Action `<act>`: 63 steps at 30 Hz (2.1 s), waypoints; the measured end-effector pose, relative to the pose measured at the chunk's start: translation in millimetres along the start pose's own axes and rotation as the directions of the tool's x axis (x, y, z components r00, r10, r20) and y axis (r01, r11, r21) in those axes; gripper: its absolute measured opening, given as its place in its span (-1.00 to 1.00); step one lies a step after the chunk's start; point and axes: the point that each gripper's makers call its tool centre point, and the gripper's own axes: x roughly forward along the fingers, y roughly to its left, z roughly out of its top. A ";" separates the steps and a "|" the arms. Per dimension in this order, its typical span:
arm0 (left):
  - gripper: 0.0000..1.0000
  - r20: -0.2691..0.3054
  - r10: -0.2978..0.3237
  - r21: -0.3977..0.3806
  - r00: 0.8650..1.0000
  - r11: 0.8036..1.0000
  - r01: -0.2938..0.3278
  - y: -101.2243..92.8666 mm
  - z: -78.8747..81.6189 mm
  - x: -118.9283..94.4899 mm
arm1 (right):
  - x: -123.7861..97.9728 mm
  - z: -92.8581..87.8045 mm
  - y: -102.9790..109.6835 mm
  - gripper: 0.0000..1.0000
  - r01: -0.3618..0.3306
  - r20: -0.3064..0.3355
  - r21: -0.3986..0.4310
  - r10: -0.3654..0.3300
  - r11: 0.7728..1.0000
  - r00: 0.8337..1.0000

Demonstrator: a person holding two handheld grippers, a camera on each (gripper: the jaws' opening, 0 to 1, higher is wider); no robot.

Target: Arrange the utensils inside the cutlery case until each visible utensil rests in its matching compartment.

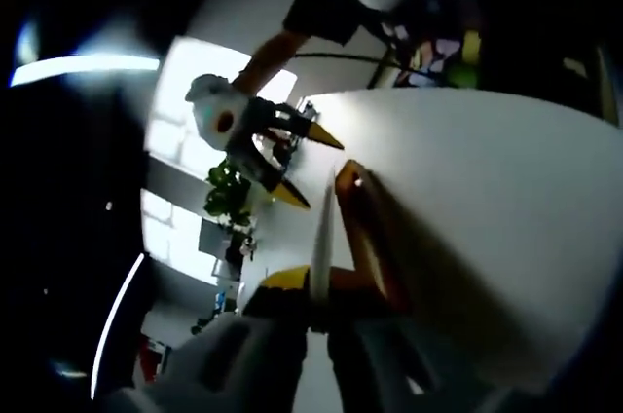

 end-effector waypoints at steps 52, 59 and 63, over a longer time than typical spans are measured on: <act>0.04 -0.285 -0.209 -0.327 0.936 0.938 0.110 -15.6 -20.6 -4.6 | 35.8 3.9 0.8 -0.04 0.074 -0.142 0.139 -0.054 0.988 0.988; 0.76 -0.268 -0.398 -0.623 0.877 0.766 0.158 -37.9 -3.8 -5.8 | 34.7 2.0 -1.4 -0.05 0.102 -0.173 0.148 -0.076 0.984 0.982; 0.67 -0.267 -0.464 -0.712 0.845 0.686 0.152 -45.1 -4.6 6.8 | 41.2 0.2 -1.2 -0.06 0.110 -0.176 0.178 -0.079 0.978 0.981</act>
